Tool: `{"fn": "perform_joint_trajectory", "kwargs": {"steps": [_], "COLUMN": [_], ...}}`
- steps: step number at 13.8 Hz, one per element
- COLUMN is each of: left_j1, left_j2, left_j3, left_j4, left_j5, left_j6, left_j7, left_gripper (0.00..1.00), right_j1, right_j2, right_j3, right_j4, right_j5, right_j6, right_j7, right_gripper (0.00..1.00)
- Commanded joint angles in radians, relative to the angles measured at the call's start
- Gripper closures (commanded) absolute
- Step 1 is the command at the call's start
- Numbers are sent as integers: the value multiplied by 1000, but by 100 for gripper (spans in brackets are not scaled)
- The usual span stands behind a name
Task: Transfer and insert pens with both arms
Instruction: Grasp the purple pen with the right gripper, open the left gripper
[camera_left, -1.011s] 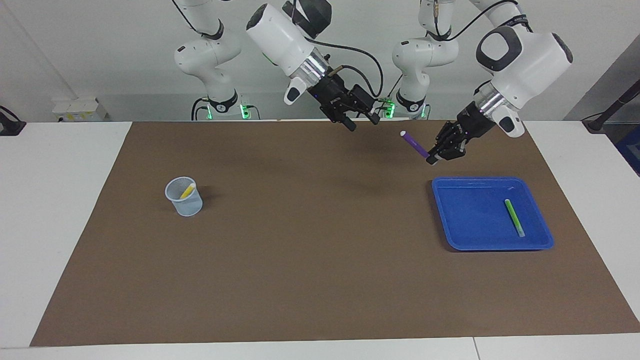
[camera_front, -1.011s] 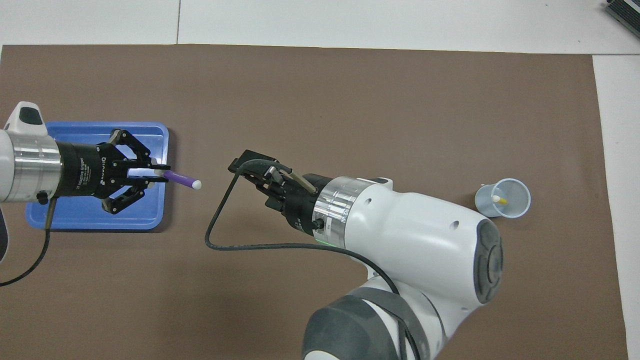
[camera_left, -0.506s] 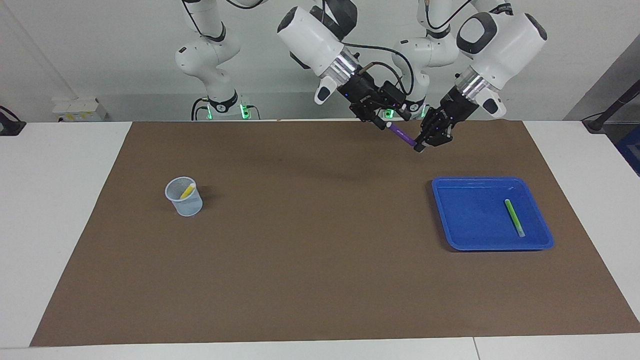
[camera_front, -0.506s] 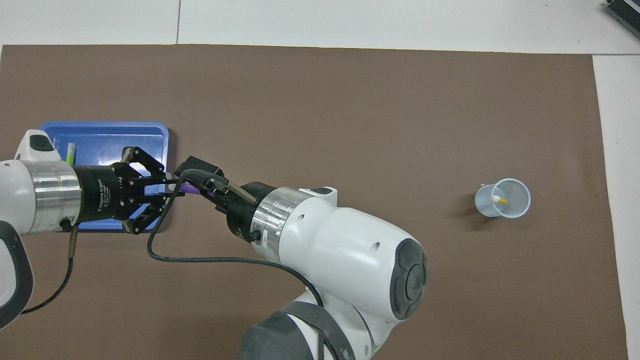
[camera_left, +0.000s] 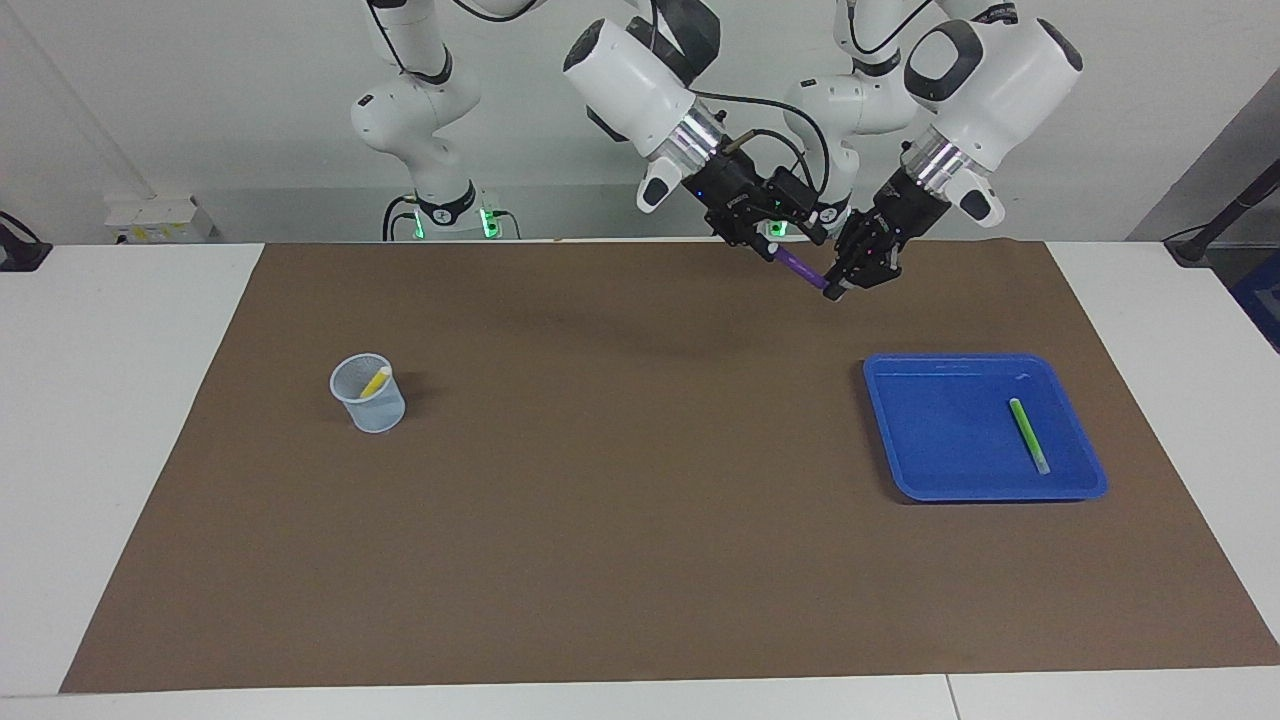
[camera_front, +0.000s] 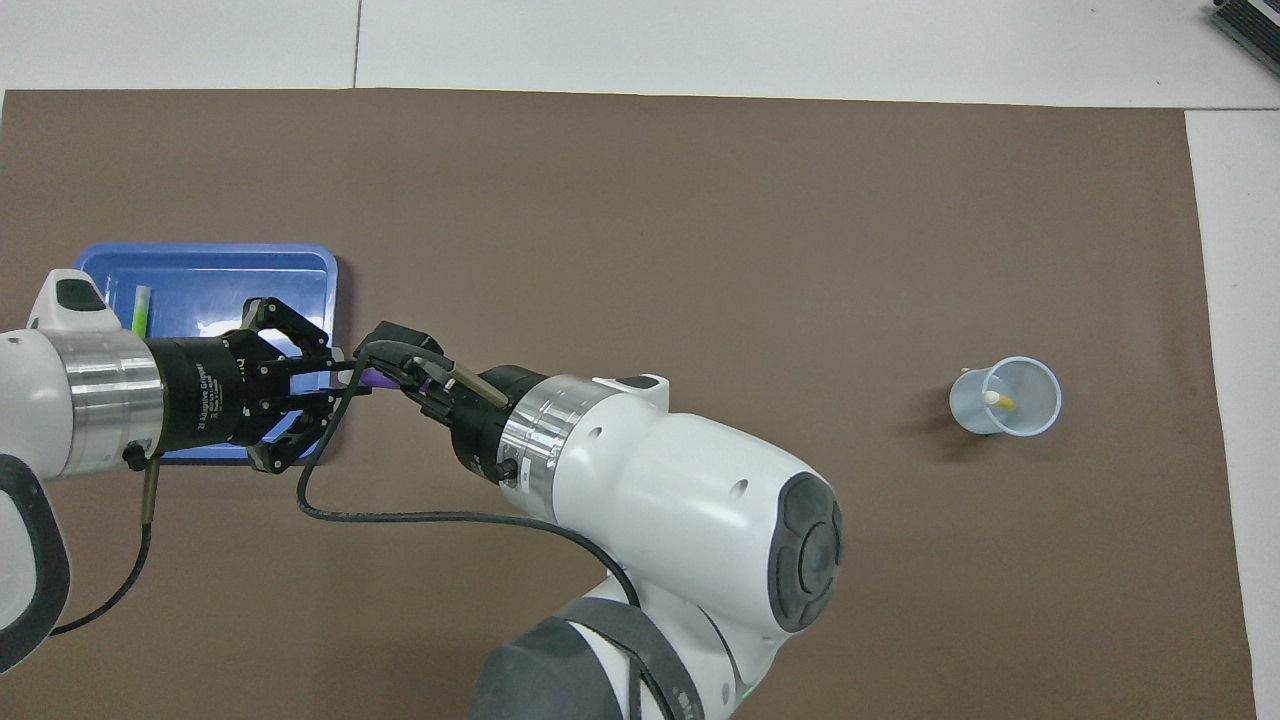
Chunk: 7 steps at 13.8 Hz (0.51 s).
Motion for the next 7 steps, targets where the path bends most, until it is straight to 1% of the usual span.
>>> {"fn": "perform_joint_trajectory", "kwargs": {"steps": [1, 2, 3, 4, 5, 7], "left_j1": [-20, -20, -20, -20, -20, -18], "left_j2": [-39, -39, -41, -44, -45, -45], "left_j3": [13, 13, 13, 13, 13, 13], "left_j4": [-37, -37, -40, -40, -40, -42], "left_j5": [-16, -16, -16, -16, -16, -16], "left_j6": [17, 17, 16, 16, 13, 13], "left_j7": [-13, -13, -14, -13, -13, -13], "left_gripper": [100, 100, 100, 100, 100, 100], "right_j1": [-7, -10, -12, -12, -12, -13], "right_j2": [0, 0, 0, 0, 0, 0], "right_j3": [1, 1, 1, 1, 1, 1], "right_j4": [-5, -6, -6, -8, -8, -6], "right_j5": [8, 8, 8, 9, 11, 12], "right_j6": [-6, -6, -6, -6, -4, -6], "right_j7": [-6, -6, -5, -2, 3, 1], "right_gripper": [60, 72, 81, 97, 100, 100]}}
